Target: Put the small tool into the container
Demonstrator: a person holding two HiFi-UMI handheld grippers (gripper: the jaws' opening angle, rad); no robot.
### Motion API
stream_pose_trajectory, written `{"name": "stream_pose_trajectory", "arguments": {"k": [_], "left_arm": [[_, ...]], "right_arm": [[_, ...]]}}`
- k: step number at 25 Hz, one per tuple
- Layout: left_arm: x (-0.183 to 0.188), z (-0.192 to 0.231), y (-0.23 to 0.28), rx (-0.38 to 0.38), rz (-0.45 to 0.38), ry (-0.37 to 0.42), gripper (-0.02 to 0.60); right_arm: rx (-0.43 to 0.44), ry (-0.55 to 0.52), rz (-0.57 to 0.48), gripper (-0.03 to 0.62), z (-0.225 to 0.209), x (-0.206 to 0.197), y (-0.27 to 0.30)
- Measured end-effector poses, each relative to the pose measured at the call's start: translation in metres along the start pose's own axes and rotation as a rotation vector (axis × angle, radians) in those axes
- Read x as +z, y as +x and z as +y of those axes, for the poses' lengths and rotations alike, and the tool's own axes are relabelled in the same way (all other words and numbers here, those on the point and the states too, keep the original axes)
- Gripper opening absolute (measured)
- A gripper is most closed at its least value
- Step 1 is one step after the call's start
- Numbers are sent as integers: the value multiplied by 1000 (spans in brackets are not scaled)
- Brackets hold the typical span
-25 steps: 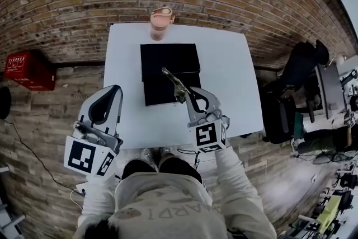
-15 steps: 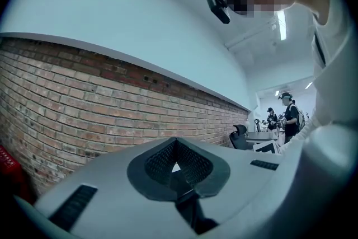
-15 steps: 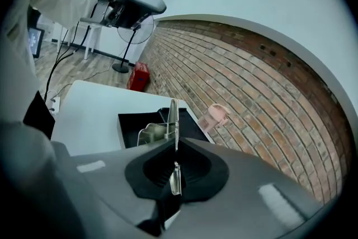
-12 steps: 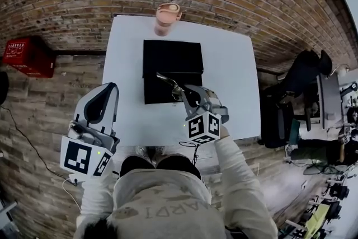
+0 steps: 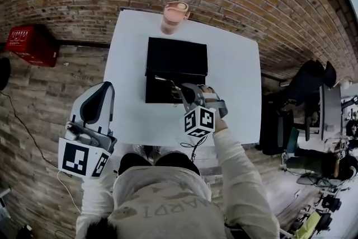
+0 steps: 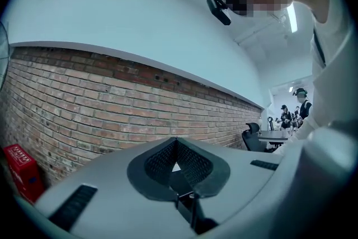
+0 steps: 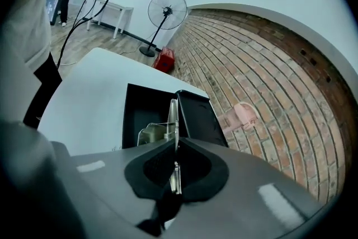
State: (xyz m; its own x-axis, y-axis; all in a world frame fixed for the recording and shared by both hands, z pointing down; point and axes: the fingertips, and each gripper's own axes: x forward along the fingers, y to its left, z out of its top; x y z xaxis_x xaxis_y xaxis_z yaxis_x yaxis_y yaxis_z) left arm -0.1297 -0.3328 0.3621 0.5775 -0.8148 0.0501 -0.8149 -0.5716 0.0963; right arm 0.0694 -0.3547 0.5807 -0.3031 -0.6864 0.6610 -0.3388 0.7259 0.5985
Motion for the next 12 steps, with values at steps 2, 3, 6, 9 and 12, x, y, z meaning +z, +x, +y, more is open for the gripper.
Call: {"name": "stream_pose_trajectory", "arguments": {"k": [2,3,6,9,12], "left_arm": [[0,2,-1,17,1,1,5],[-1,3,-2,26,2,1,5],[-3,8,-7,57,12,2,5],[-4,12,-13,88,20,4,5],[-5,18,-18,117,21,7,5]], "right_arm": [[17,-23,9,11,2,-3,8],[25,-32,14,11,3,-5,11],[47,-66,35,11,6,-9,24],[61,-101,58,11,9,-13,35],[67,-120,75,11,11,-15,44]]}}
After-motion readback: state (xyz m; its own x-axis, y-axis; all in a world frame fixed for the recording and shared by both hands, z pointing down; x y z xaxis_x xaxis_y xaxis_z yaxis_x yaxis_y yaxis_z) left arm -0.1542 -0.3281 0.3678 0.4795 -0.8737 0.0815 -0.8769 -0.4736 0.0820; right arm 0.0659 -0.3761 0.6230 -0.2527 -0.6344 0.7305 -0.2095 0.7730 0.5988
